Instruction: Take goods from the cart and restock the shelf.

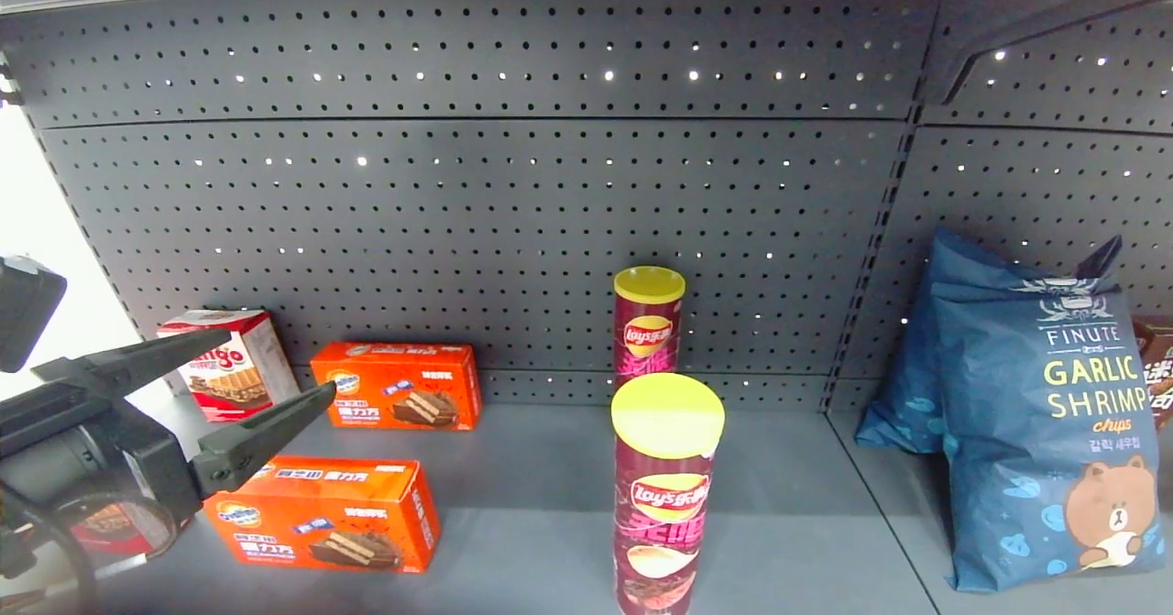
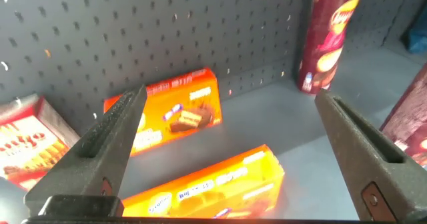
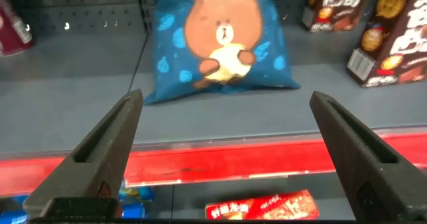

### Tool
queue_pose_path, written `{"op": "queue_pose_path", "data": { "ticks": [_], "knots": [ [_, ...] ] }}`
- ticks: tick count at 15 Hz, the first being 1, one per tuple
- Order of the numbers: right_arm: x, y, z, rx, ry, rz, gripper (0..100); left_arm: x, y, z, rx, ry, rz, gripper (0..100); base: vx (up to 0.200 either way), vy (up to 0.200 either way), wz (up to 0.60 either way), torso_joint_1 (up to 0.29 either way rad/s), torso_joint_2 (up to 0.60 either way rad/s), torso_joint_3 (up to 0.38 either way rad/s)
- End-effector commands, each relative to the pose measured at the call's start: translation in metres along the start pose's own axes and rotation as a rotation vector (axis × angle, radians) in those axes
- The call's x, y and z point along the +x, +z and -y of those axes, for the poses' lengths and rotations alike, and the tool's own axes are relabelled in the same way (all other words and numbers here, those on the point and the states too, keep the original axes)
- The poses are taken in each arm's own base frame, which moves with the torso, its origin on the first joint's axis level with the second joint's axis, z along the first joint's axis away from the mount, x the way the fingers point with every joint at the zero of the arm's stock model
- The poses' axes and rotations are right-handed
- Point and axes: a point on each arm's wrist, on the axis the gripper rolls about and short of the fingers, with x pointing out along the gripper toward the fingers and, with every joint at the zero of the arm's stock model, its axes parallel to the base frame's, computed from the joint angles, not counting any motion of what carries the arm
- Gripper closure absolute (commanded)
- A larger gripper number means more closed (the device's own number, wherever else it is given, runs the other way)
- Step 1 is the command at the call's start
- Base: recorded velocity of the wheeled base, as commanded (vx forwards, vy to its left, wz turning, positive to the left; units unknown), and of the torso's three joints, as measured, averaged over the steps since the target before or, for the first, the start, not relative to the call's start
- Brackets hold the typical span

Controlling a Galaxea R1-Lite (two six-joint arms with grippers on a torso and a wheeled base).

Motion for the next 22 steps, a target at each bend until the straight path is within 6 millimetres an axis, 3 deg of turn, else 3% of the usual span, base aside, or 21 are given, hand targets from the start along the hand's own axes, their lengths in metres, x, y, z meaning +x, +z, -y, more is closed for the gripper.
{"op": "queue_pose_path", "data": {
  "ticks": [1, 12, 14, 17, 19, 22],
  "knots": [
    [0.0, 0.0, 0.0, 0.0, 0.001, -0.002, 0, -0.003, -0.001, 0.001, 0.001, -0.002, 0.004, 0, 0.0, 0.0, 0.0, 0.0, 0.0, 0.0],
    [0.0, 0.0, 0.0, -0.003, 0.01, -0.002, 0, -0.017, 0.005, 0.001, -0.02, 0.032, 0.056, 0, 0.0, 0.0, 0.0, 0.0, 0.0, 0.0],
    [0.0, 0.0, 0.0, -0.004, 0.021, -0.004, 0, -0.03, -0.001, 0.001, -0.016, 0.067, 0.072, 0, 0.0, 0.0, 0.0, 0.0, 0.0, 0.0],
    [0.001, -0.005, -0.004, -0.016, 0.162, -0.021, 0, -0.078, -0.028, 0.015, -0.002, 0.179, 0.142, 0, 0.0, 0.0, 0.0, 0.0, 0.0, 0.0],
    [0.001, -0.007, -0.004, -0.028, 0.166, -0.029, 0, -0.1, -0.043, 0.024, 0.001, 0.241, 0.179, 0, 0.0, 0.0, 0.0, 0.0, 0.0, 0.0],
    [0.001, -0.007, -0.004, -0.03, 0.171, -0.028, 0, -0.122, -0.055, 0.033, -0.034, 0.274, 0.158, 0, 0.0, 0.0, 0.0, 0.0, 0.0, 0.0]
  ]
}}
